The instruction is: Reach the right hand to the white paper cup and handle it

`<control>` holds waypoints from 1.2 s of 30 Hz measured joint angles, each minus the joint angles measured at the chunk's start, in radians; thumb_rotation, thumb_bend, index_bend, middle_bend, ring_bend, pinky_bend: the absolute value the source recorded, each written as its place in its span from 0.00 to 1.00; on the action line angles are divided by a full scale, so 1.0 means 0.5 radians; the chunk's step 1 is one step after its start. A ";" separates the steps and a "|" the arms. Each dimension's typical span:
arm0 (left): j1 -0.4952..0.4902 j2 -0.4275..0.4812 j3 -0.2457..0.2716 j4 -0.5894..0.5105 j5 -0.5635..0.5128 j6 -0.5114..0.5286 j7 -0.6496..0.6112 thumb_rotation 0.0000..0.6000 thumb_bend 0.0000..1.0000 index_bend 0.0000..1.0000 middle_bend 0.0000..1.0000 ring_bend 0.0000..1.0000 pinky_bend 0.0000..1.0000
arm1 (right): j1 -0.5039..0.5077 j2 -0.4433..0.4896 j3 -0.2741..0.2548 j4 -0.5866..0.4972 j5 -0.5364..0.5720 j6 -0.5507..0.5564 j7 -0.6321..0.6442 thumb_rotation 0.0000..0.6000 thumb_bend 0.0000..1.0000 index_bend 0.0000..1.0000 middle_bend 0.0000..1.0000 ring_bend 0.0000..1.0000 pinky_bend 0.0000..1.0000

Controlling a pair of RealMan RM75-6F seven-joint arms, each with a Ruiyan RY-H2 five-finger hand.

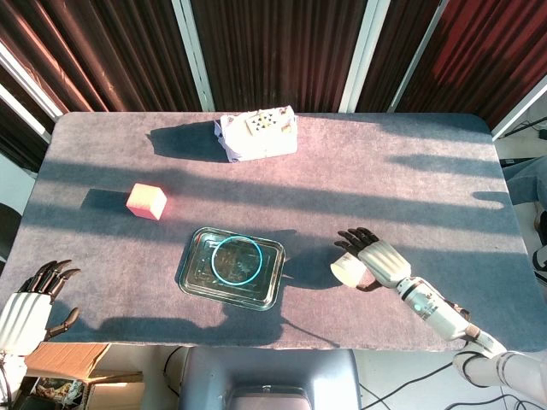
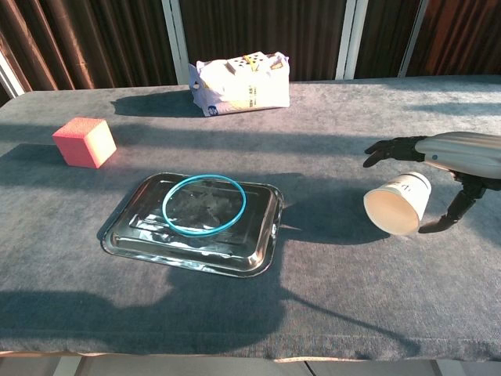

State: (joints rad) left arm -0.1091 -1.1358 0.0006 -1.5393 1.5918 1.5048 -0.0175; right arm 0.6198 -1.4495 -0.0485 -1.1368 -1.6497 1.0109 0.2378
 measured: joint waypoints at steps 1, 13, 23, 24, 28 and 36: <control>0.001 0.000 0.000 0.001 0.000 0.001 -0.002 1.00 0.30 0.24 0.12 0.10 0.29 | 0.013 0.006 0.004 -0.024 0.012 -0.032 -0.037 1.00 0.27 0.37 0.24 0.18 0.28; 0.001 0.001 0.001 -0.001 0.001 -0.001 0.001 1.00 0.30 0.24 0.12 0.10 0.29 | 0.006 -0.041 0.039 -0.051 0.089 -0.008 -0.259 1.00 0.27 0.70 0.47 0.43 0.50; 0.001 0.001 0.001 -0.004 0.002 -0.002 0.008 1.00 0.30 0.24 0.12 0.10 0.29 | -0.056 -0.113 0.035 0.068 -0.011 0.305 0.349 1.00 0.27 0.67 0.46 0.43 0.50; 0.001 0.001 0.000 -0.004 0.001 -0.002 0.008 1.00 0.30 0.24 0.12 0.10 0.29 | -0.059 -0.121 0.026 0.089 -0.026 0.330 0.506 1.00 0.27 0.66 0.46 0.43 0.50; 0.001 -0.001 0.001 -0.003 0.000 -0.004 0.011 1.00 0.30 0.24 0.12 0.10 0.29 | -0.061 -0.140 -0.024 0.165 -0.072 0.381 1.117 1.00 0.27 0.61 0.46 0.41 0.50; 0.002 0.001 0.000 -0.003 0.001 0.000 0.003 1.00 0.30 0.24 0.12 0.10 0.29 | -0.031 -0.195 -0.193 0.435 -0.191 0.408 2.333 1.00 0.27 0.56 0.44 0.36 0.48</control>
State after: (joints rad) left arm -0.1080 -1.1352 0.0007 -1.5409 1.5924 1.5048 -0.0160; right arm 0.6046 -1.5470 -0.1449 -0.9192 -1.7449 1.2148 1.4044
